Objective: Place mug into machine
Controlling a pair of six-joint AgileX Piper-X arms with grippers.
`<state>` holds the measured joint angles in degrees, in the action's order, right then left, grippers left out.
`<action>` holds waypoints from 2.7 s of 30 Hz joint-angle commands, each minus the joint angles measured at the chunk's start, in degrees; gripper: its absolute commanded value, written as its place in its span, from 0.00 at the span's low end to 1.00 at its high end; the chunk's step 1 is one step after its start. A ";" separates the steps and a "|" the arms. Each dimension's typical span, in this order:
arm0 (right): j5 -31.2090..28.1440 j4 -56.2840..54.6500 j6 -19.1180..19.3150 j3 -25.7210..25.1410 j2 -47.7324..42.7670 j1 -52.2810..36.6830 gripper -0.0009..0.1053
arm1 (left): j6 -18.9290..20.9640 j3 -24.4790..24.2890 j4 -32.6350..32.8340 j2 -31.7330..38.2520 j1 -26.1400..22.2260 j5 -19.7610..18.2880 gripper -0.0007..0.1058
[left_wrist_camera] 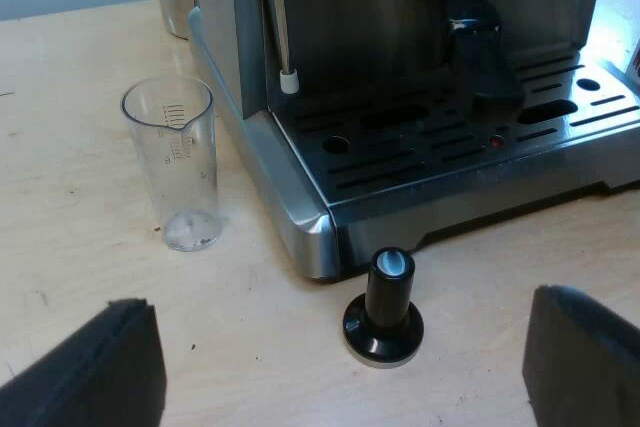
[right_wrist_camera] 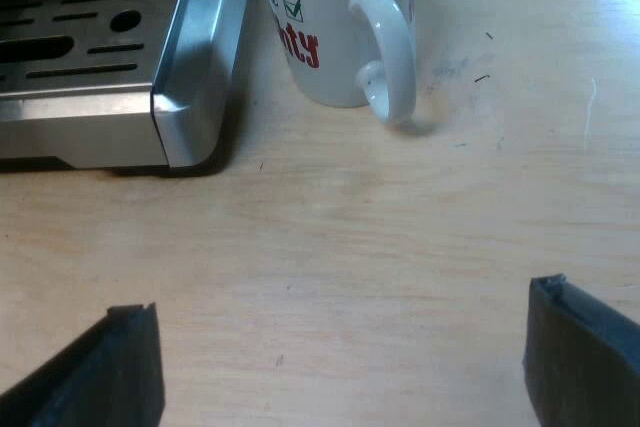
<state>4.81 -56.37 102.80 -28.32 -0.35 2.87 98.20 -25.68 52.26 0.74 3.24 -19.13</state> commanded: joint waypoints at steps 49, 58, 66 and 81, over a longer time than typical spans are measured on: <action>4.31 9.40 1.54 -8.44 14.51 0.00 0.79 | 5.66 -3.40 -20.92 -15.93 24.54 -6.95 0.75; 0.03 24.12 1.54 1.05 19.20 0.00 0.79 | 5.66 -3.40 -20.92 -15.93 24.54 -7.28 0.75; -0.35 36.63 1.54 6.62 26.94 0.00 0.79 | 5.66 -3.40 -20.44 -15.93 24.54 -7.28 0.75; -2.45 61.11 1.54 8.06 49.54 0.00 0.79 | 5.66 -3.29 -19.16 -15.93 24.54 -7.71 0.75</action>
<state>2.85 -0.81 103.65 -20.03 44.50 2.87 103.82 -28.69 33.27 -15.07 27.56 -26.62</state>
